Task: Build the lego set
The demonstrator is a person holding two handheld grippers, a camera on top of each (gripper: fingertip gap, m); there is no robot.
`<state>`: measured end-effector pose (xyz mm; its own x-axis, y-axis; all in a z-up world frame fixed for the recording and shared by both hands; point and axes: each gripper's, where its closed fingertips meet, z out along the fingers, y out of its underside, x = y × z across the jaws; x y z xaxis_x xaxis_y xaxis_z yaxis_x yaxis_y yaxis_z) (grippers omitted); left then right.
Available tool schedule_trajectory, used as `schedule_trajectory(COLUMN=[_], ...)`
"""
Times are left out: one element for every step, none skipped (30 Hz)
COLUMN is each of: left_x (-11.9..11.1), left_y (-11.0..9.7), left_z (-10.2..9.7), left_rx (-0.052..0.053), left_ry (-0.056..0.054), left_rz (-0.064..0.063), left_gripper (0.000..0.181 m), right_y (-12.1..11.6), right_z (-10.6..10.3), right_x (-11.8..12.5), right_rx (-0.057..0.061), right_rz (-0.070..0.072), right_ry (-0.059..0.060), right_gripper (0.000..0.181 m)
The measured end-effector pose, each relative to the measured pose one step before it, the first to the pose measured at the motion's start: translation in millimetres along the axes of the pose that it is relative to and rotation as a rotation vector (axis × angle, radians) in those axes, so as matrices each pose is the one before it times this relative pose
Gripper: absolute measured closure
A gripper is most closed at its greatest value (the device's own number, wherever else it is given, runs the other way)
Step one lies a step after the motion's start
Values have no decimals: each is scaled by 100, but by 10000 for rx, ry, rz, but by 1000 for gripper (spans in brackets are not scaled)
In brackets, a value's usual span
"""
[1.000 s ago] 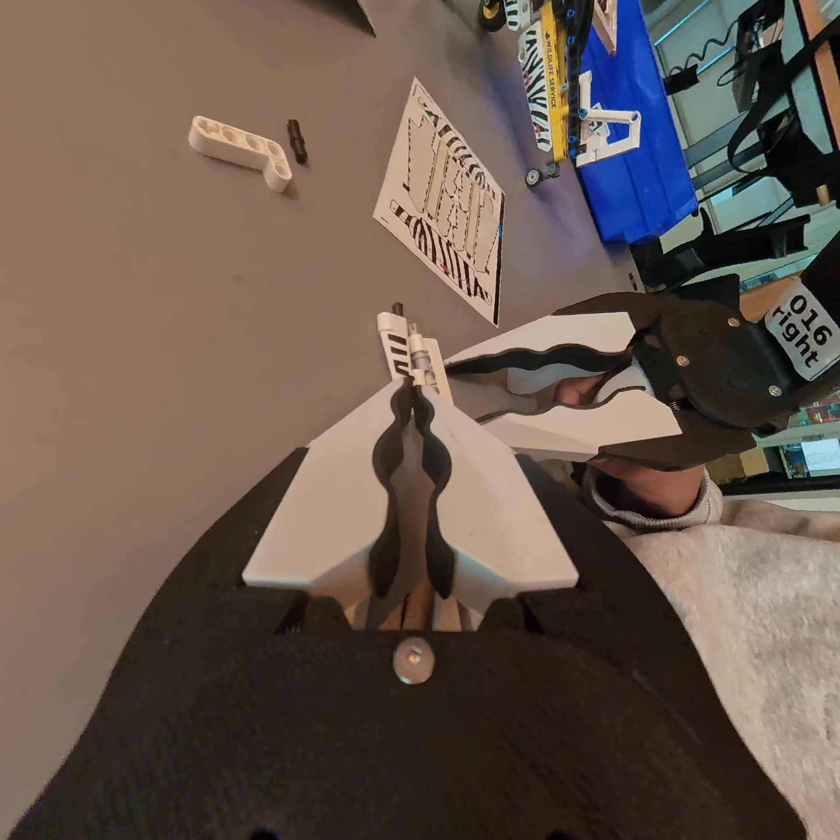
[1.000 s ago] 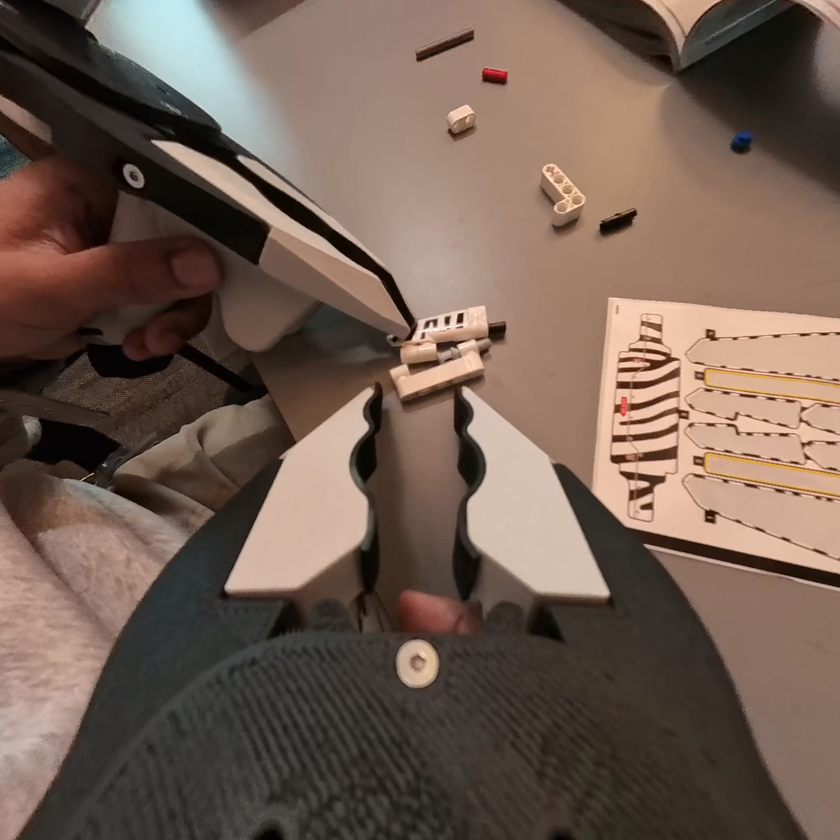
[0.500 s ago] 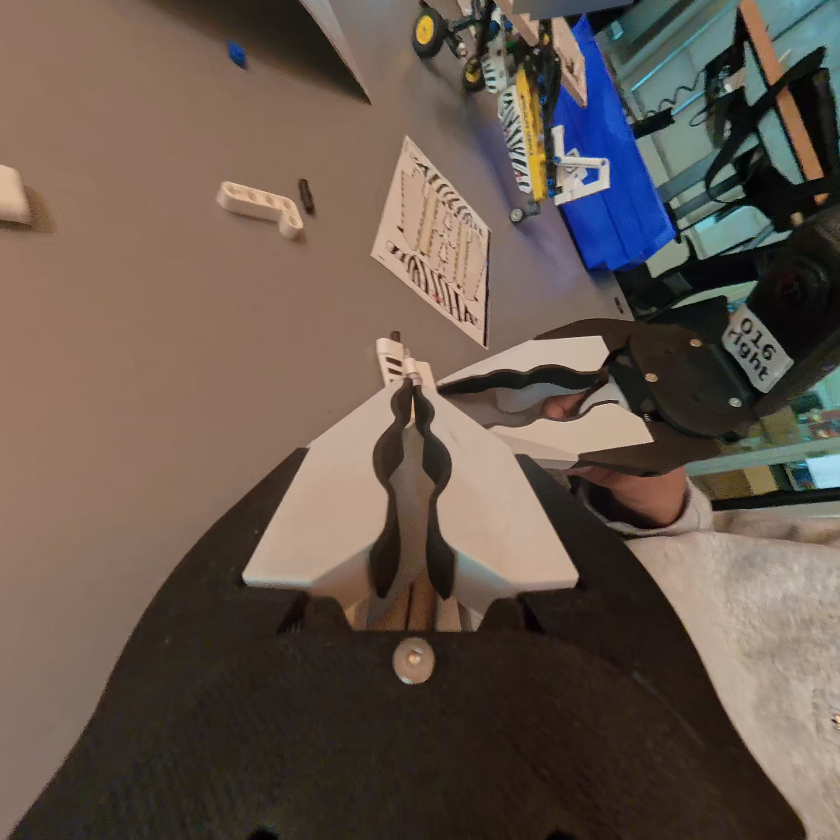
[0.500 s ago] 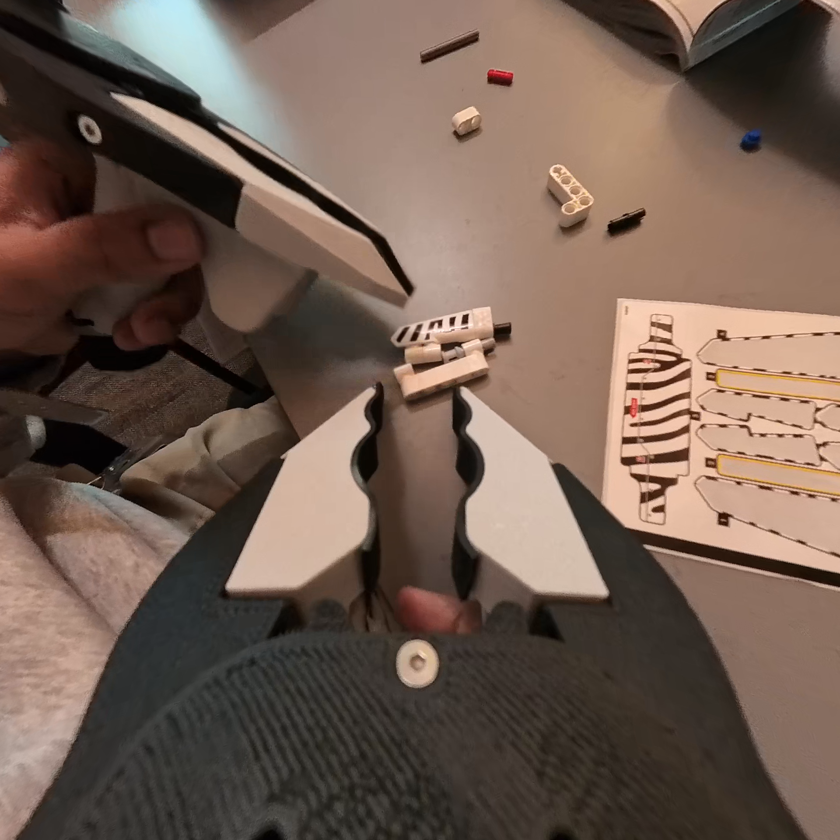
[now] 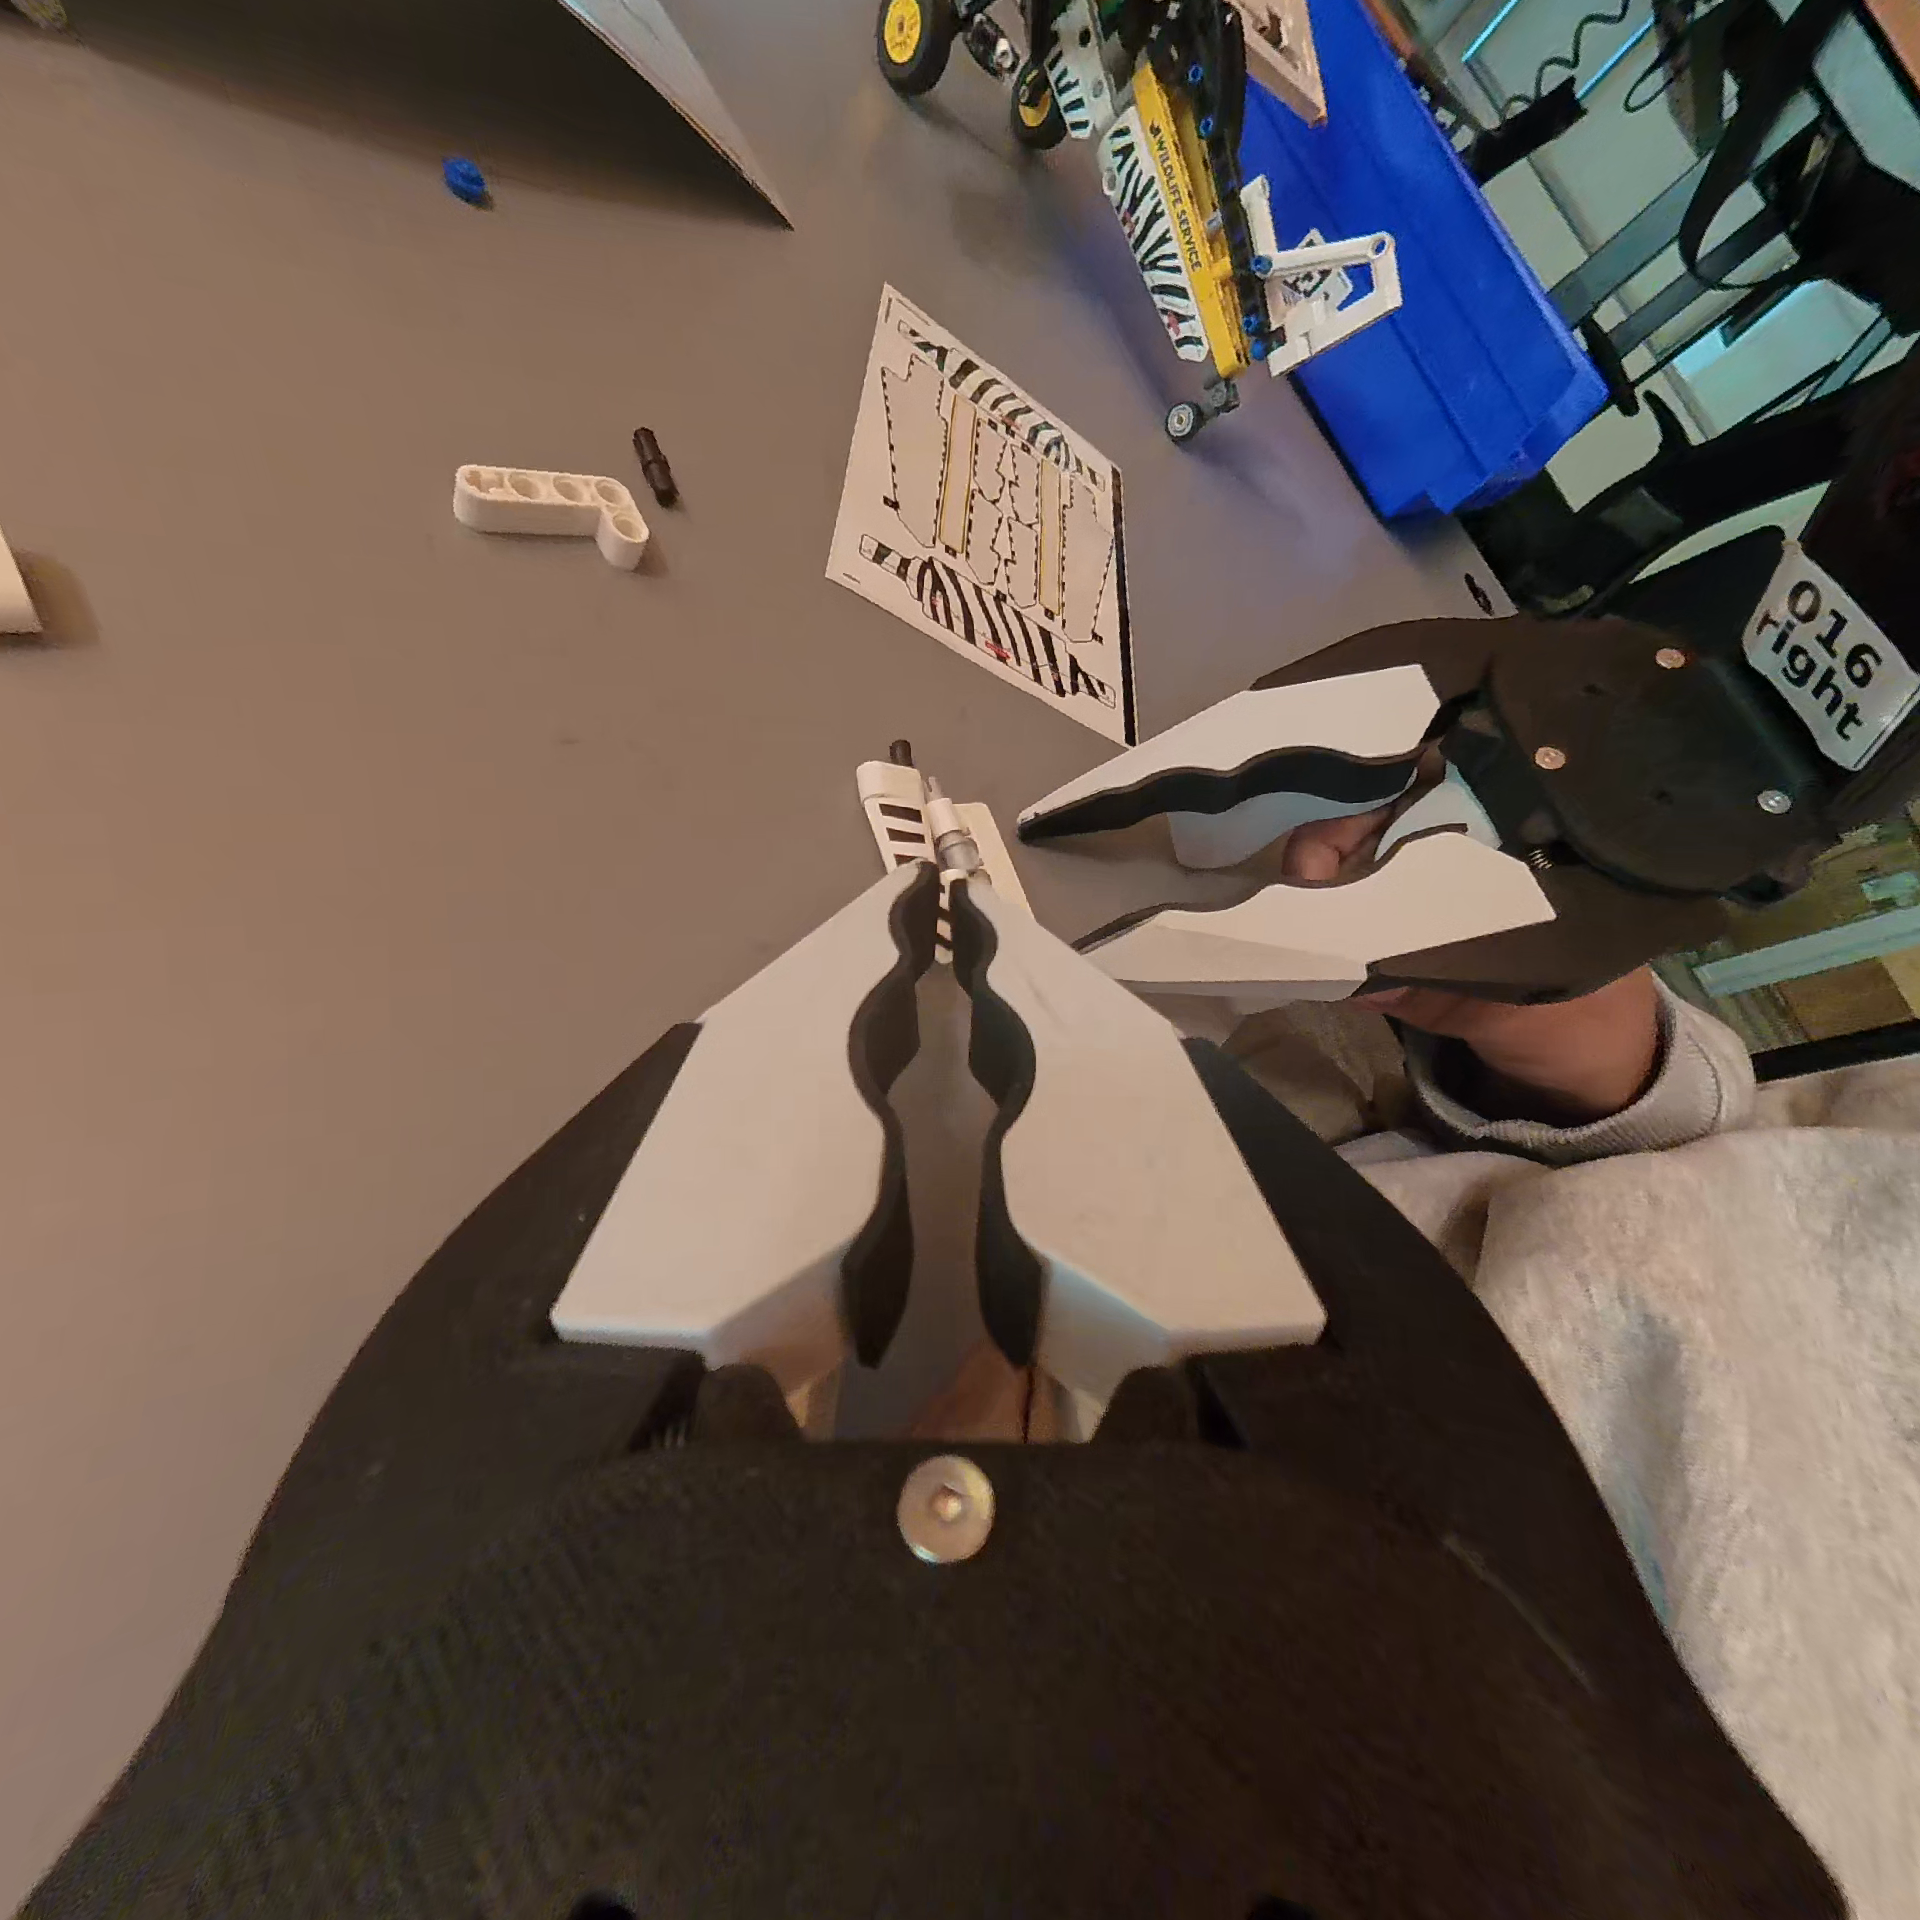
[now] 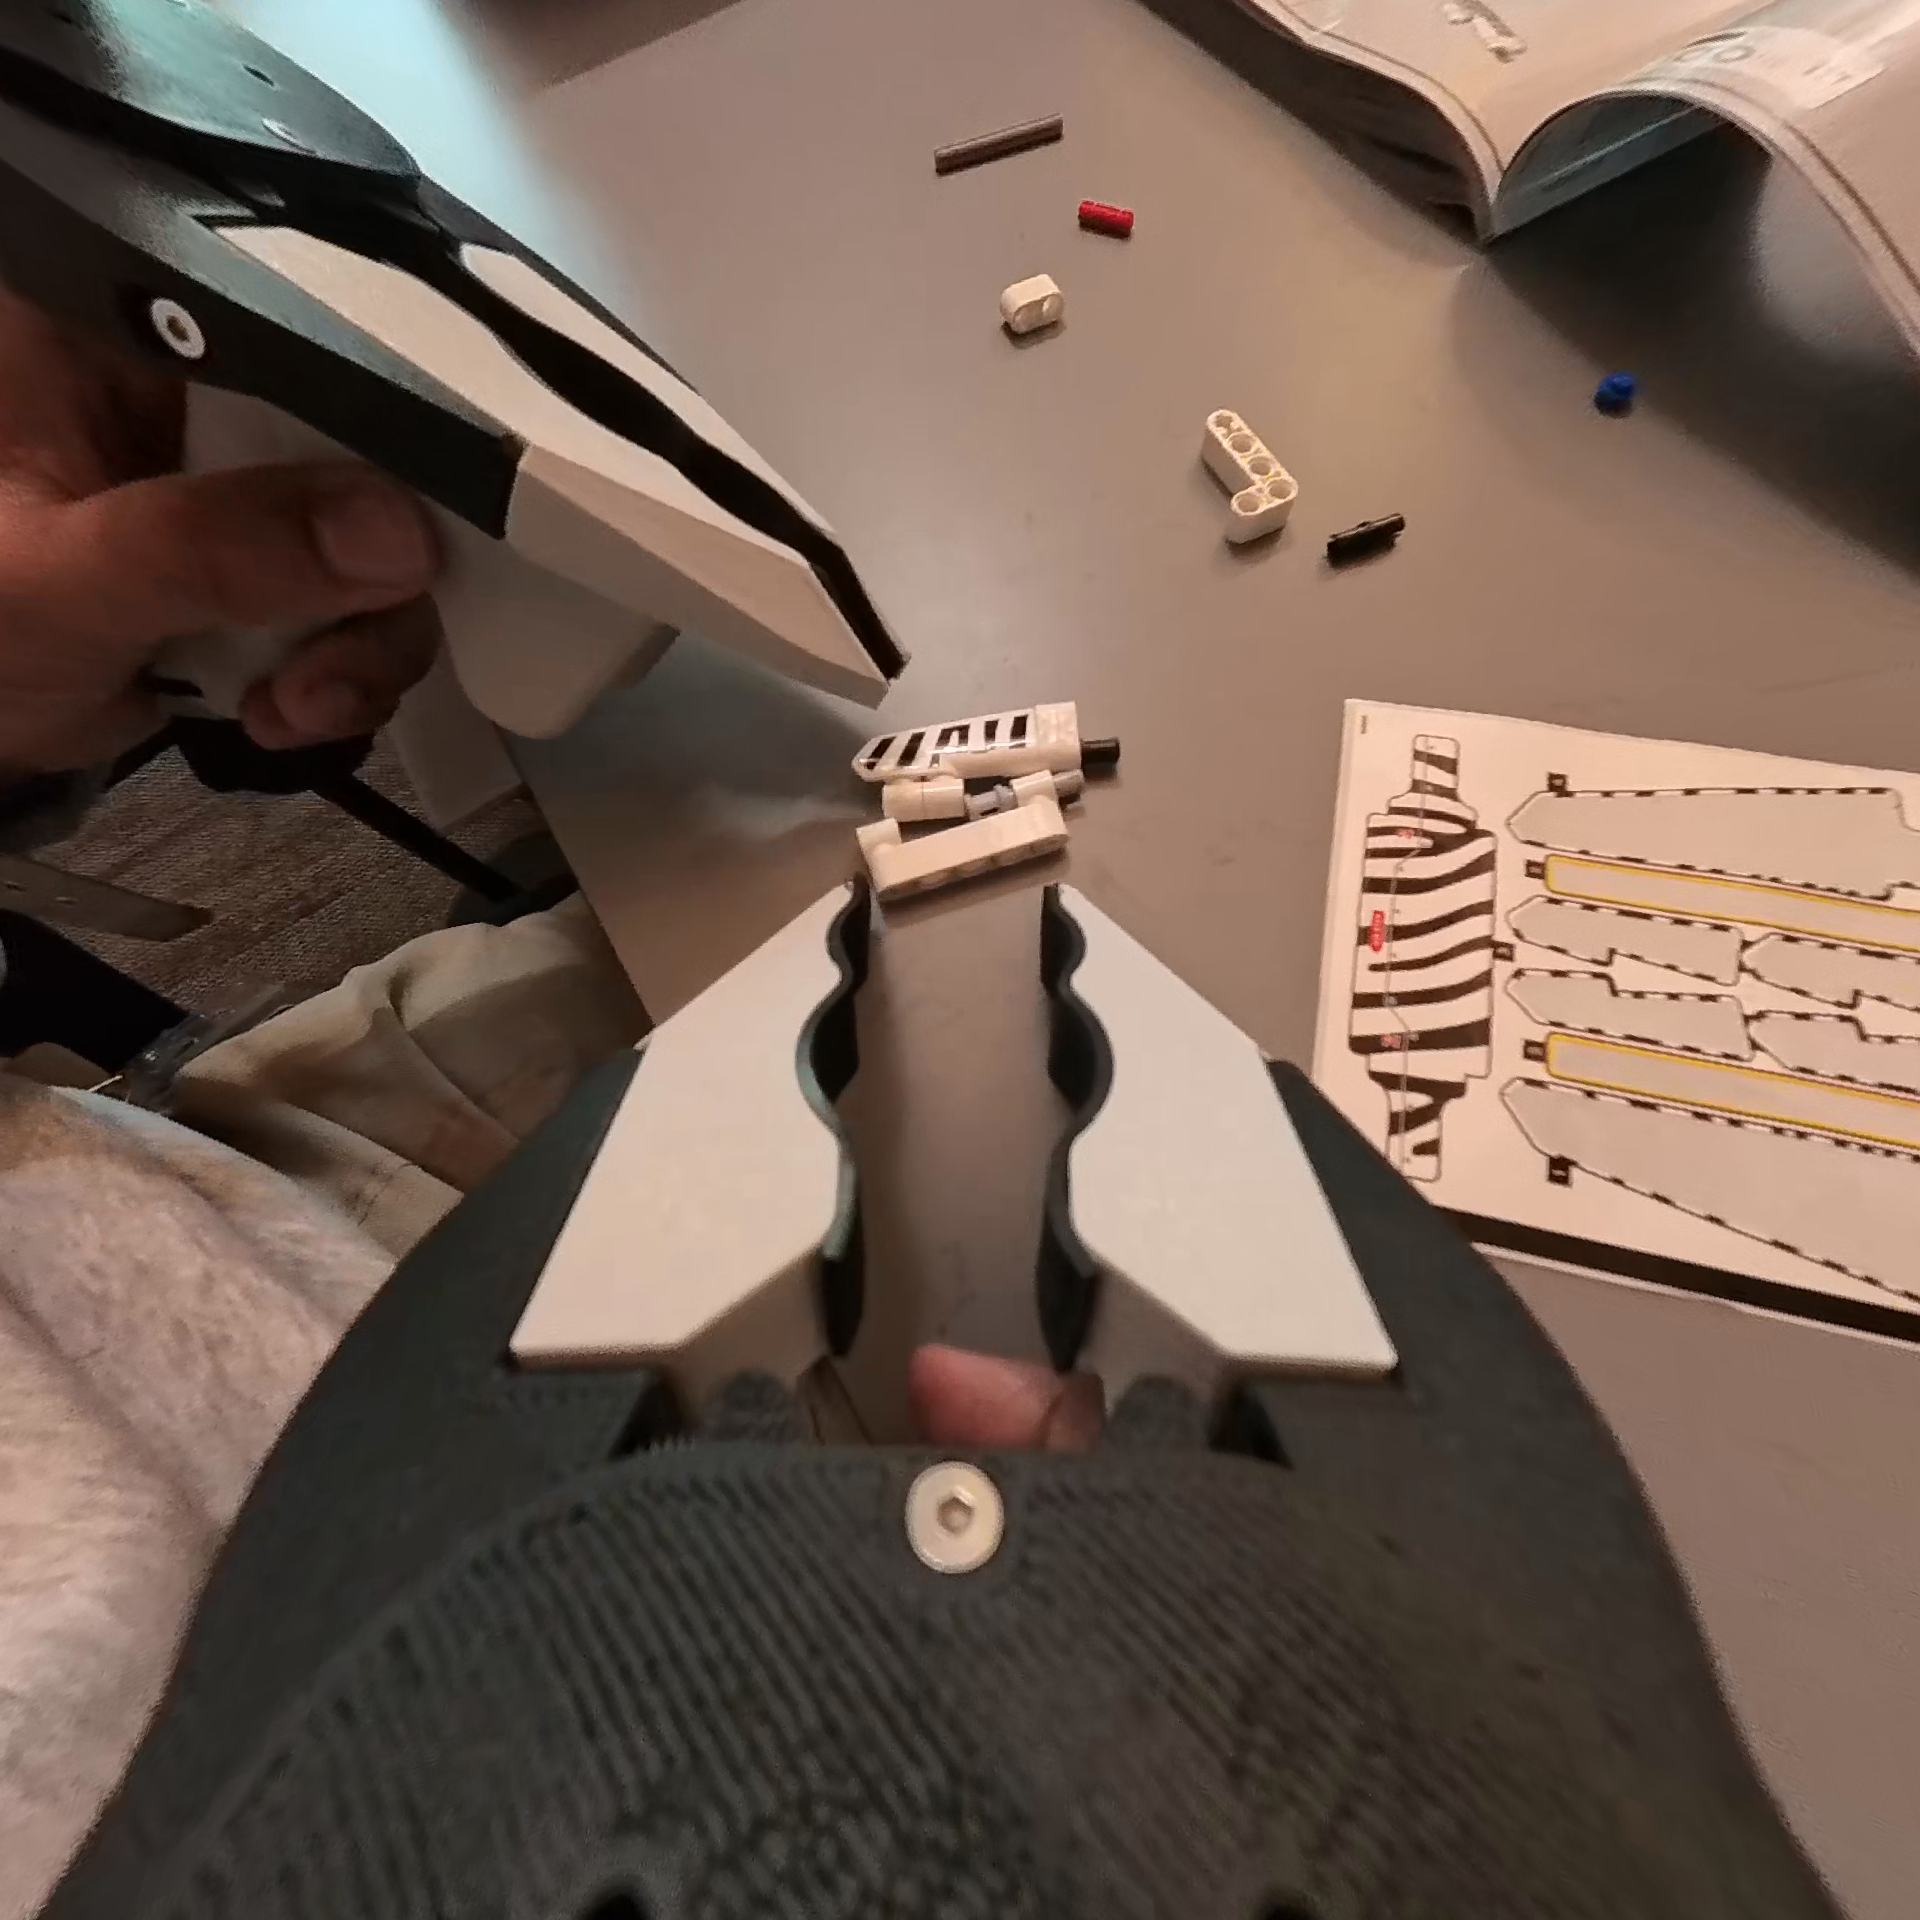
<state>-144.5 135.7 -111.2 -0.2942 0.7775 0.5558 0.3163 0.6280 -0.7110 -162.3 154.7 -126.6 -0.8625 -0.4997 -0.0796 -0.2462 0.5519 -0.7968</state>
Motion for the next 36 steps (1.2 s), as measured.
schedule_trajectory(left_x=[38, 2, 4, 27, 15, 10, 17, -8, -17, -11, -17, -10, -19, -26, -34, -15, -5, -4, -12, 1, -4, -8, -21, -49, -98, -157, -167, -70, -20, 49, 205, 244, 242, 302, 308, 299], left_y=[-38, -7, 35, 44, 50, 40, 30, 22, 1, -5, -29, -18, -17, 9, 12, 26, 22, 31, 26, 13, 6, -2, -17, -11, 2, -14, -15, -47, -66, -96, -95, -101, -206, -358, -413, -416], left_z=[-9, -9, 18, 36, 36, 52, 32, 21, 8, -5, -13, -26, -12, -10, -6, 16, 17, 23, 20, 22, 9, 6, -2, -15, -2, -4, -8, -2, -17, -2, -2, -18, -79, -135, -185, -203], left_rx=[32, 13, -12, -25, -17, -8, -5, -2, 5, 7, 13, 14, 8, -1, -2, -3, -7, -11, -9, -7, -5, 3, 11, 4, -2, 8, 16, 28, 37, 48, 55, 61, 114, 178, 169, 93], left_ry=[45, 23, 22, 34, 22, 13, 1, -16, -25, -22, -19, -12, -2, -2, 1, 4, 6, 3, -7, -10, -16, -15, -25, -40, -69, -108, -123, -65, -39, 0, 87, 105, 90, 118, 117, 111], left_rz=[-12, -7, -1, 2, -5, -2, 7, 13, 21, 22, 17, 5, -7, -13, -15, -13, -10, -4, 6, 13, 11, 15, 19, 12, 3, -7, -17, -44, -75, -60, 10, 77, 146, 244, 339, 446], left_gripper=[180, 180, 179, 179, 178, 178, 178, 178, 178, 178, 178, 178, 178, 178, 178, 178, 178, 177, 178, 178, 178, 178, 178, 178, 177, 176, 174, 174, 171, 166, 159, 151, 145, 141, 135, 127], right_y=[21, 3, 9, 5, -3, -2, -12, -7, -20, 1, 2, -7, 12, 15, 10, 18, 6, 12, 20, 8, 7, 5, 14, 14, 27, 39, 50, 74, 114, 98, 34, -17, -19, -73, -197, -355], right_z=[-10, -8, -10, 7, -5, -13, -7, -13, -13, 0, -15, 4, 3, 4, 11, 3, 17, 7, 9, 6, 3, 4, 10, 2, 12, 9, 17, 21, 26, 10, 16, -17, -50, -79, -133, -215], right_x=[6, -5, 10, -9, -9, -17, -1, -17, -7, -2, 8, -15, -21, -39, -14, -6, 5, 2, 3, 6, 3, -3, -7, -43, -65, -74, -90, -109, -56, -125, -243, -206, -251, -307, -280, -371], right_rx=[5, 8, 2, 4, 8, 13, 16, 16, 16, 10, 7, 5, -1, -2, -3, -4, -4, -2, -1, 0, 2, 4, 4, -2, -10, -18, -35, -50, -89, -91, -43, -9, -6, 19, 89, 177], right_rz=[-35, -29, -19, -12, -3, 4, 14, 20, 18, 14, 7, -1, -13, -27, -26, -21, -20, -15, -9, -4, 1, 1, -2, -16, -39, -59, -92, -123, -129, -104, -41, 30, 63, 91, 111, 69], right_ry=[22, 15, 20, -3, -10, -15, -18, -24, -20, -14, -5, -11, -13, -17, -2, 10, 12, 9, 6, 2, -4, -8, -13, -30, -45, -46, -59, -67, -50, -112, -213, -217, -280, -355, -347, -389], right_gripper=[149, 149, 148, 148, 148, 148, 147, 147, 147, 146, 146, 146, 145, 145, 144, 144, 144, 144, 144, 144, 144, 144, 144, 143, 142, 141, 140, 138, 134, 132, 128, 126, 126, 126, 125, 126])
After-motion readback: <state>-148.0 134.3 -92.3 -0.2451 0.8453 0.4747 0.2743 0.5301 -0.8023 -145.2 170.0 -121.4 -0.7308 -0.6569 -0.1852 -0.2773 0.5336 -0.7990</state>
